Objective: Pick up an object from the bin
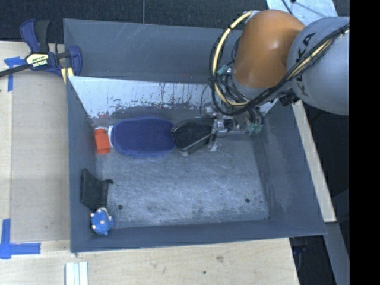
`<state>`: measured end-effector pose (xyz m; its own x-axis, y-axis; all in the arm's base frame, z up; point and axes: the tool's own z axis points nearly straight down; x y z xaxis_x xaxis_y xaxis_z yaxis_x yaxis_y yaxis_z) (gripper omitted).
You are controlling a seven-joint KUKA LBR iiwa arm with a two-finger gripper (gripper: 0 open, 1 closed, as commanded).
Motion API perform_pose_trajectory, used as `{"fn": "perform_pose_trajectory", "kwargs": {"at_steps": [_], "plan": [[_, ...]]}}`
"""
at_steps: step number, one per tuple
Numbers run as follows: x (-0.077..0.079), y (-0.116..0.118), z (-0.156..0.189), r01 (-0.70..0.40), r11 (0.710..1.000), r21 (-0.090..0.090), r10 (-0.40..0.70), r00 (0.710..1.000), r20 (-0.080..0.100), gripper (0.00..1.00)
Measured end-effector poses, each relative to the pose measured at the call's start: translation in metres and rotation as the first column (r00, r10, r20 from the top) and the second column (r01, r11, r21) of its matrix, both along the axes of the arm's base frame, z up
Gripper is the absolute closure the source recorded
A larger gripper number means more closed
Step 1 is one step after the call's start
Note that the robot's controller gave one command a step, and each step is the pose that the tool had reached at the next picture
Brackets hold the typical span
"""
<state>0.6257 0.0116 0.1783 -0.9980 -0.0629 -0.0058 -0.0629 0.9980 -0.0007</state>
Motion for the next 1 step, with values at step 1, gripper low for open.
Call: {"fn": "perform_pose_trajectory", "kwargs": {"at_steps": [1], "plan": [[-0.0055, 0.0019, 0.1478, -0.015, 1.000, -0.001, 0.015, 1.000, -0.001, 1.00]]}}
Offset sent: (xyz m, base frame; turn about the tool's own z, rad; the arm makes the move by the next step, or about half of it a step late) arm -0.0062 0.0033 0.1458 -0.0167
